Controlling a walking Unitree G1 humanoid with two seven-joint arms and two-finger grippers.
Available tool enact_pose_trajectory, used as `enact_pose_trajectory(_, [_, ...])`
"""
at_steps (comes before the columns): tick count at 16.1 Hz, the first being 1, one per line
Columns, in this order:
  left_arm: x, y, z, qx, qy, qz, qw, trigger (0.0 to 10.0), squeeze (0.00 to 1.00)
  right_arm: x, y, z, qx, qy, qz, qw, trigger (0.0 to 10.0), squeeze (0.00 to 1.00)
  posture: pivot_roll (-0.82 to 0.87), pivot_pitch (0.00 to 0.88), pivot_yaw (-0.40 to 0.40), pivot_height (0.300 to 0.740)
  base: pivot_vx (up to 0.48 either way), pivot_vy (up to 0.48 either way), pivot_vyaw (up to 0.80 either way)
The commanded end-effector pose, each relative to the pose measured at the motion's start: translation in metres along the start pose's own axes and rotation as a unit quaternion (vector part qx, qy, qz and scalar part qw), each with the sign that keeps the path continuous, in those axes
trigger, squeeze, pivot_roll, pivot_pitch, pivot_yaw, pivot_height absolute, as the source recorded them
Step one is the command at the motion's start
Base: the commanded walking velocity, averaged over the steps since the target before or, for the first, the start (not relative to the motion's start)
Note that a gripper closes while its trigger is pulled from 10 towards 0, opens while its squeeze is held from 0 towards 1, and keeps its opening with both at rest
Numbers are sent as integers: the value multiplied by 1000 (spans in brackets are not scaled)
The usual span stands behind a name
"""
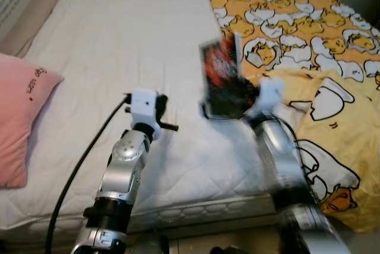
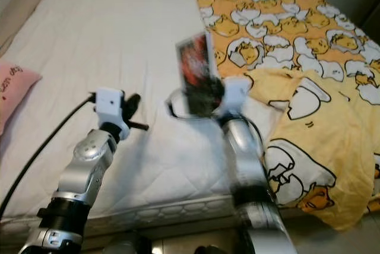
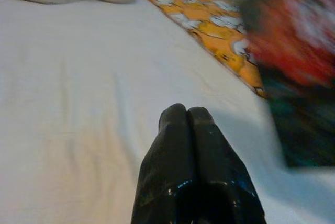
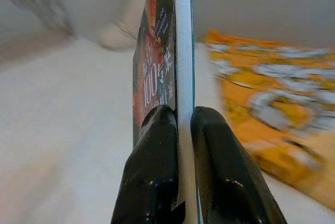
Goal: Clean up the room
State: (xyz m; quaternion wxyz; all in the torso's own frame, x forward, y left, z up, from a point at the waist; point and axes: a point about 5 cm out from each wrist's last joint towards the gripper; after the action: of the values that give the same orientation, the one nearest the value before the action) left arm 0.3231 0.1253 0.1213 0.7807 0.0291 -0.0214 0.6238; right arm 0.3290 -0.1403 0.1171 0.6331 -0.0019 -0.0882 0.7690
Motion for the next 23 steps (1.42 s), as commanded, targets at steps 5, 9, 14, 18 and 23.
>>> enact_pose_trajectory(5, [2, 5, -9, 9, 15, 55, 998, 10000, 0, -26, 29, -10, 17, 24, -64, 998, 0, 0, 75, 0, -43, 740, -440, 0, 0])
enact_pose_trajectory(9, [2, -3, -9, 14, 17, 71, 997, 10000, 0, -24, 28, -9, 24, 53, -51, 997, 0, 0, 71, 0, -33, 740, -224, 0, 363])
enact_pose_trajectory(14, [2, -4, -7, 15, -37, 74, 996, 10000, 0, -21, 28, -18, 44, 40, -36, 998, 0, 0, 96, 0, -39, 740, 0, 0, 616])
enact_pose_trajectory(18, [4, -2, -5, 4, -55, 60, 997, 10000, 0, -21, 27, -23, 57, 42, -33, 997, 0, 0, 117, 0, -42, 740, 107, 0, 437])
enact_pose_trajectory(23, [4, -4, -6, -2, -66, 44, 997, 10000, 0, -14, 30, -29, 58, 47, -27, 997, 0, 0, 115, 0, -37, 740, 442, 0, 0])
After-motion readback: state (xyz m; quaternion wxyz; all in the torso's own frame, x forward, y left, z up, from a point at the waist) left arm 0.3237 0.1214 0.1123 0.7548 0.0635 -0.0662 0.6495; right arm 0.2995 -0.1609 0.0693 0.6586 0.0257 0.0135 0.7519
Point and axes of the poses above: a point about 5 cm out from each wrist's last joint towards the gripper, its own y axis pointing back from the gripper into the wrist, its own z axis along the axis of the wrist's last joint, x = y × z, and after that the axes turned 5 degrees about -y, right-handed
